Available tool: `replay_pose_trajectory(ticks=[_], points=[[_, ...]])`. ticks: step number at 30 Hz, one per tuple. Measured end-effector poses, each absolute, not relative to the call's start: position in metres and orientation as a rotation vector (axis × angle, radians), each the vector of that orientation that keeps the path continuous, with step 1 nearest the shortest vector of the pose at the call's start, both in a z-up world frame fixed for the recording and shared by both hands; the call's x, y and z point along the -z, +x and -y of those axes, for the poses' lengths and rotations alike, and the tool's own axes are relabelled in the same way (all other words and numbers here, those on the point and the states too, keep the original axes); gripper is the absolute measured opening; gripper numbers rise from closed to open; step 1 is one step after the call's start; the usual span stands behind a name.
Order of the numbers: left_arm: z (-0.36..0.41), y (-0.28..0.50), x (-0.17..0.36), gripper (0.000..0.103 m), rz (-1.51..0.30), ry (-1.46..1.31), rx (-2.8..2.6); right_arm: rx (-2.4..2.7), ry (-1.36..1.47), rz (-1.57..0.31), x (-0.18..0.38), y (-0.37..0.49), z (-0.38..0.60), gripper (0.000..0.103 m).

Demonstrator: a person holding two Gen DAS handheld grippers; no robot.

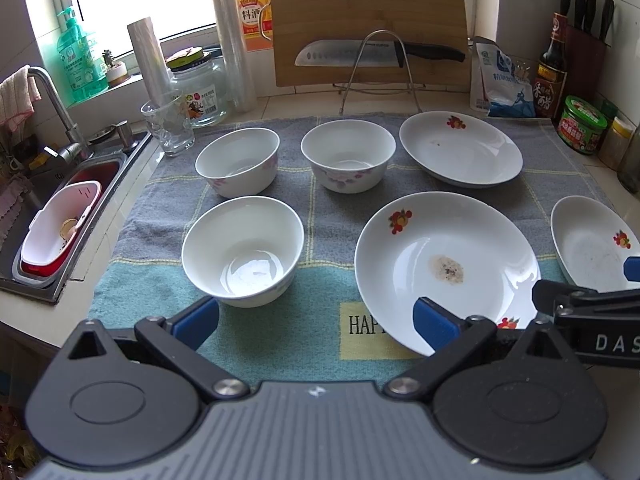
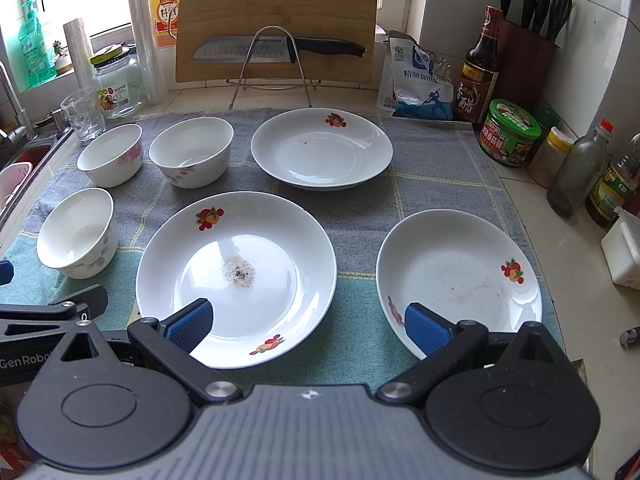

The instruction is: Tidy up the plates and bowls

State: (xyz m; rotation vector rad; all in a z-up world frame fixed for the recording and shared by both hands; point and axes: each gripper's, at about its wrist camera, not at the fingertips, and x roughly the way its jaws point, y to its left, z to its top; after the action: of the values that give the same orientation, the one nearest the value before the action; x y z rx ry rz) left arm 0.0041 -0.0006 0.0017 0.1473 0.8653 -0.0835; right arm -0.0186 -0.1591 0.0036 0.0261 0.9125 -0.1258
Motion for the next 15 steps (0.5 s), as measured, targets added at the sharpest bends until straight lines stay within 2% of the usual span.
replay_pose_trajectory(ticks=[15], points=[[0.0006, 0.0037, -0.0024, 0.102, -0.864, 0.148, 0.084, 0.125, 0.021, -0.906, -0.0043, -0.0192, 0.1584, 0.103]])
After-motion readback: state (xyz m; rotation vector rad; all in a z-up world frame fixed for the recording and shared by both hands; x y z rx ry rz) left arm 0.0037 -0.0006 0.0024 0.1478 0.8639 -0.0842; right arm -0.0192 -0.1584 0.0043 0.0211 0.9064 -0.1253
